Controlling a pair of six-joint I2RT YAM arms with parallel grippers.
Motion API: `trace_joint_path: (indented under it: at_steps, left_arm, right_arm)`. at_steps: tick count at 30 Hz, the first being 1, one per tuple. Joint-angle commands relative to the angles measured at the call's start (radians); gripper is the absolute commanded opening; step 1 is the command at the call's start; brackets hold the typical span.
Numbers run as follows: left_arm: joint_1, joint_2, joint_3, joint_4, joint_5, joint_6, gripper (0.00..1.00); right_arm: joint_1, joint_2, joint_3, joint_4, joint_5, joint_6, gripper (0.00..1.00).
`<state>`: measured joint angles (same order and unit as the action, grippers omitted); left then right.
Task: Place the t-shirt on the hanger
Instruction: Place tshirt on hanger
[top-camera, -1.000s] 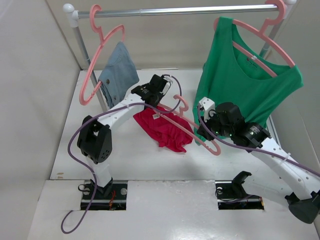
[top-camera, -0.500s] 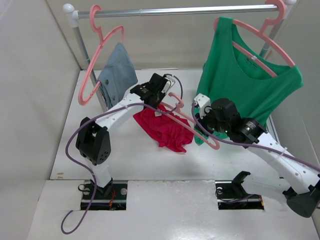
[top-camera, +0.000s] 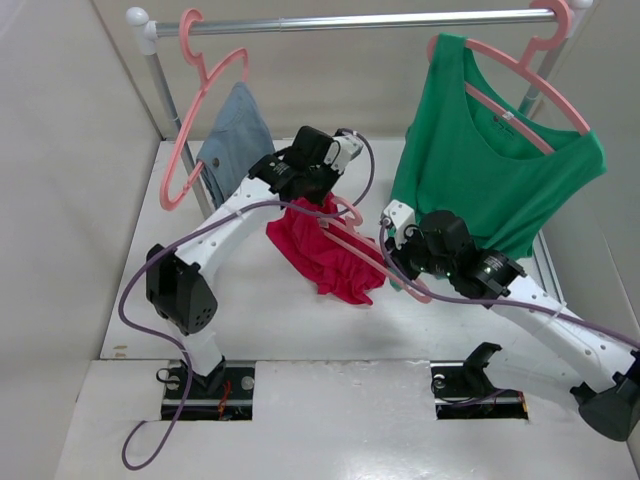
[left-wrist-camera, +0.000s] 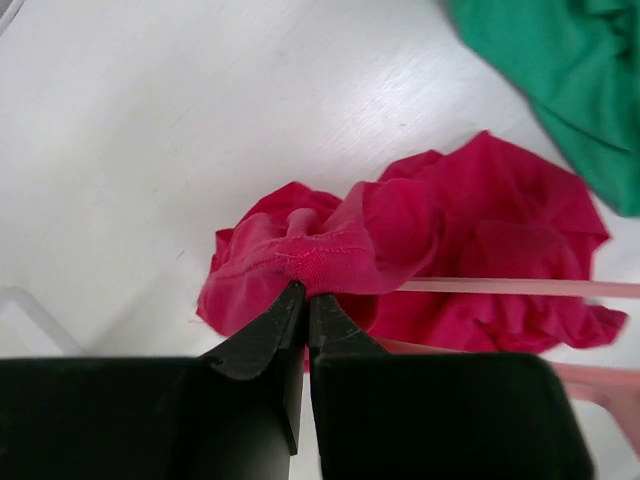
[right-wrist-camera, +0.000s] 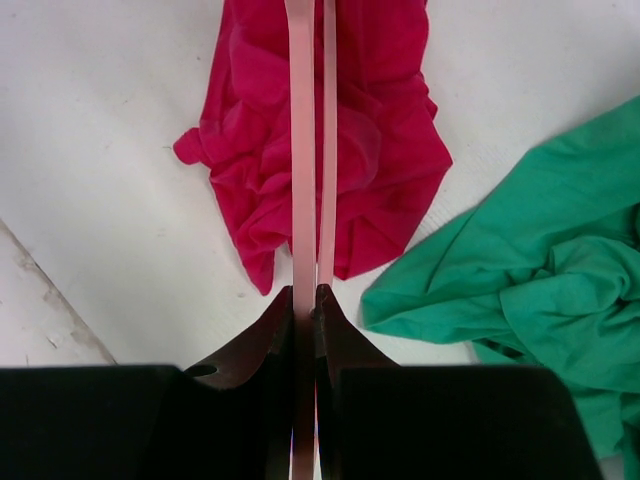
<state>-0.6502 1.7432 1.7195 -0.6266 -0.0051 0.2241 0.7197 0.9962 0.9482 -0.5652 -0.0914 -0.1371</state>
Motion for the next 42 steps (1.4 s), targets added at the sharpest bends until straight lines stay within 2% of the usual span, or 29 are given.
trace_joint_path:
  at_steps: [1,9,16,20,21,22,23,26,30,33,38,39,40,42]
  left_arm:
    - [-0.012,-0.094,0.066,-0.033,0.151,0.035,0.00]
    - [-0.043,-0.146,0.075,-0.102,0.191,0.057,0.00]
    - [-0.170,-0.198,0.107,-0.136,0.171,0.101,0.00]
    - [-0.192,-0.237,0.051,-0.124,0.220,0.101,0.00]
    - [-0.192,-0.252,0.039,-0.124,0.220,0.116,0.03]
    - [-0.192,-0.261,0.026,-0.124,0.220,0.144,0.19]
    - [-0.178,-0.272,0.016,-0.124,0.220,0.156,0.31]
    - [-0.100,-0.336,-0.049,-0.087,0.220,0.185,0.58]
    - [-0.057,-0.401,-0.109,0.029,0.145,0.257,0.72]
    - [-0.057,-0.436,-0.156,0.091,0.145,0.322,0.77]
    - [-0.057,-0.534,-0.317,0.255,0.218,0.481,0.82]
    - [-0.057,-0.554,-0.352,0.286,0.232,0.542,0.91]
    - [-0.057,-0.576,-0.391,0.319,0.255,0.578,0.95]
    - [-0.057,-0.618,-0.492,0.383,0.283,0.664,0.99]
  right_arm:
    - [0.009,-0.039,-0.032,0.140,-0.036,0.008,0.00]
    - [0.000,-0.136,-0.086,0.174,0.174,0.214,0.00]
    - [0.000,-0.123,-0.126,0.283,0.186,0.248,0.00]
    - [0.000,-0.123,-0.126,0.317,0.196,0.237,0.00]
    - [0.000,-0.145,-0.138,0.326,0.196,0.237,0.00]
    - [0.000,-0.160,-0.150,0.326,0.196,0.237,0.00]
    - [0.000,-0.177,-0.160,0.326,0.196,0.226,0.00]
    - [0.000,-0.252,-0.215,0.349,0.185,0.194,0.00]
    - [0.000,-0.303,-0.259,0.349,0.153,0.169,0.00]
    - [0.000,-0.303,-0.259,0.358,0.102,0.157,0.00]
    - [0.000,-0.263,-0.259,0.369,0.039,0.129,0.00]
    - [0.000,-0.263,-0.259,0.369,0.039,0.129,0.00]
    - [0.000,-0.263,-0.259,0.369,0.029,0.120,0.00]
    - [0.000,-0.263,-0.259,0.378,0.019,0.120,0.00]
